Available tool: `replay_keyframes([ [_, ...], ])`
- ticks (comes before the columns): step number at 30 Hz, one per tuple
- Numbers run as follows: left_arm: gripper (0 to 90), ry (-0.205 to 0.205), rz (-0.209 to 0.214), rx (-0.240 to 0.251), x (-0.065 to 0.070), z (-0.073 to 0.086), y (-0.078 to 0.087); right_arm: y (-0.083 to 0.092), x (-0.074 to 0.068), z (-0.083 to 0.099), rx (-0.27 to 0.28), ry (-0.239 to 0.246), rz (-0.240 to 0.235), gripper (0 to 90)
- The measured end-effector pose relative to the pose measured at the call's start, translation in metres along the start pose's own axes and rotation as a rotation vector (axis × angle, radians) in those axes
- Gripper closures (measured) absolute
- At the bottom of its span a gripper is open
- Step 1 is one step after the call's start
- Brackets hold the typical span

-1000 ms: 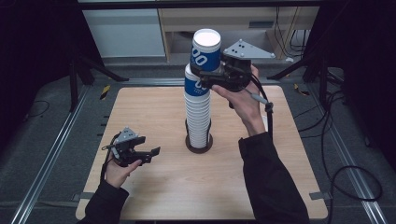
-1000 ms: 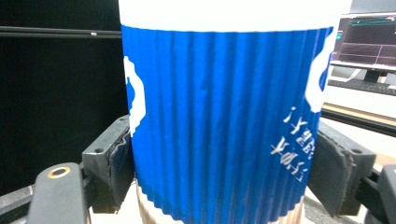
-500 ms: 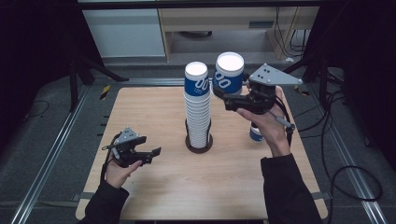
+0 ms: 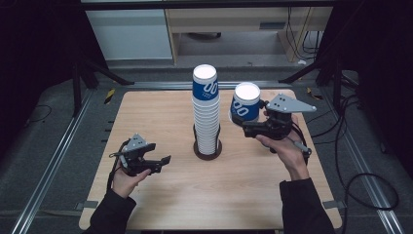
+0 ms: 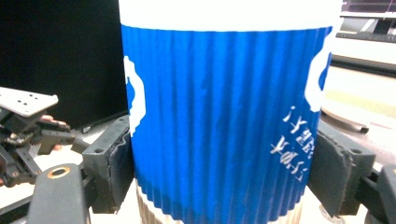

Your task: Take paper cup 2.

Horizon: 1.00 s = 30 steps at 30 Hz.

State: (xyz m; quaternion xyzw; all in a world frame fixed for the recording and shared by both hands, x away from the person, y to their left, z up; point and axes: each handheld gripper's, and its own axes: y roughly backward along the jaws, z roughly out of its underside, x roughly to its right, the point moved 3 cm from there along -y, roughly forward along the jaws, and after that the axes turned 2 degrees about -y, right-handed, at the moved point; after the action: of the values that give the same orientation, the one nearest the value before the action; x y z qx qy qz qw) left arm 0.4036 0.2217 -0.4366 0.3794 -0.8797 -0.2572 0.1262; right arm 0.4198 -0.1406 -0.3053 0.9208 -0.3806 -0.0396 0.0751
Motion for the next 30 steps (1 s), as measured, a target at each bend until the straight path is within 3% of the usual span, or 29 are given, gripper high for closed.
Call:
replay_keyframes([
  [14, 20.4, -0.009, 0.017, -0.006, 0.004, 0.0, -0.002, -0.001, -0.001, 0.041, -0.076, -0.003, -0.04, 20.0],
  [30, 20.4, -0.019, 0.042, -0.008, 0.009, -0.002, -0.002, -0.007, -0.01, 0.076, -0.171, 0.034, -0.093, 19.9],
])
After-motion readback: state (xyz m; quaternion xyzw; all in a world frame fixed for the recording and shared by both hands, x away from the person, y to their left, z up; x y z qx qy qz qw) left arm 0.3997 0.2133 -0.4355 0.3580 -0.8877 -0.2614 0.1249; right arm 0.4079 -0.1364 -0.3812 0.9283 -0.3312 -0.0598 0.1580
